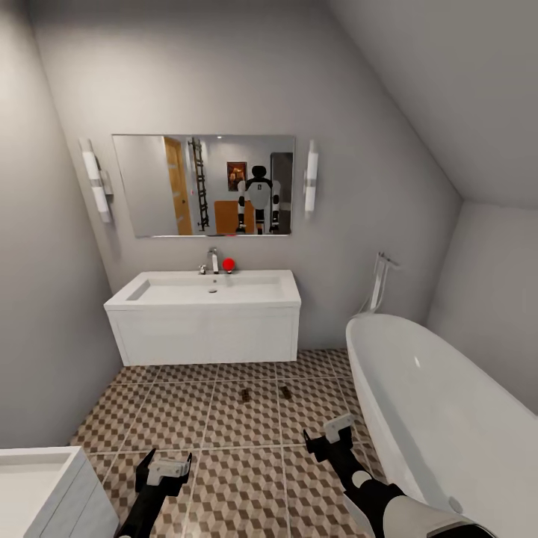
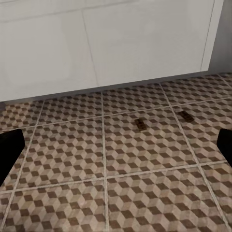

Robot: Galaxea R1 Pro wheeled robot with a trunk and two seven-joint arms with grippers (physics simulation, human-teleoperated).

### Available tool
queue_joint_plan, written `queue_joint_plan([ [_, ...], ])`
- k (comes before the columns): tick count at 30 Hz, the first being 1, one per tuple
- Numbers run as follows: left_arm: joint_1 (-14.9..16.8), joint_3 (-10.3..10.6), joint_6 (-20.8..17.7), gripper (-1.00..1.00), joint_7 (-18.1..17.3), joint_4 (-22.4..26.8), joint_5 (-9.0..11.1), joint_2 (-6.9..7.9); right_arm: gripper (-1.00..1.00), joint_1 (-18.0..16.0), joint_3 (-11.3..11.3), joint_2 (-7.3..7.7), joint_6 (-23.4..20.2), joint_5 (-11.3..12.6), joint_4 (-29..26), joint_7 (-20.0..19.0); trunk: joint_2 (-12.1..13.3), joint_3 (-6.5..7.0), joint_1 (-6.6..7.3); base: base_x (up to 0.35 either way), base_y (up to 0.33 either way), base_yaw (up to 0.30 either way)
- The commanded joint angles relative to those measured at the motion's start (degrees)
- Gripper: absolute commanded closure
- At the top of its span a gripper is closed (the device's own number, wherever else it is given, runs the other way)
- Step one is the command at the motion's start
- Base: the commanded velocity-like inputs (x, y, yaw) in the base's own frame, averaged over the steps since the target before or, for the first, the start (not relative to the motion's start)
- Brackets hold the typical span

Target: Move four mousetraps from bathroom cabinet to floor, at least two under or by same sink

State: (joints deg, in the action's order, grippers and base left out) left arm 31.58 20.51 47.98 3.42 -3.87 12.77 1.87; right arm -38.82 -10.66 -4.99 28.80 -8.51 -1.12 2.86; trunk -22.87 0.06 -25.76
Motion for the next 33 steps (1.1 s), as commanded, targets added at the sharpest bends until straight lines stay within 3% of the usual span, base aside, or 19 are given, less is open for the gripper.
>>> queue_joint_plan([
  [1, 0.06, 0.50, 0.26, -1.00, 0.36, -0.18, 0.08, -0.03, -1.00, -0.03, -0.06, -0.01, 0.12, -0.45, 0.07, 0.30, -0.05, -0.02, -0.02, 0.000, 0.000, 0.000],
  [33, 0.06, 0.50, 0.37, -1.00, 0.36, -0.17, 0.07, -0.10, -1.00, -0.03, -0.06, -0.02, 0.12, -0.45, 0.07, 0.32, -0.05, -0.02, -0.02, 0.000, 0.000, 0.000],
])
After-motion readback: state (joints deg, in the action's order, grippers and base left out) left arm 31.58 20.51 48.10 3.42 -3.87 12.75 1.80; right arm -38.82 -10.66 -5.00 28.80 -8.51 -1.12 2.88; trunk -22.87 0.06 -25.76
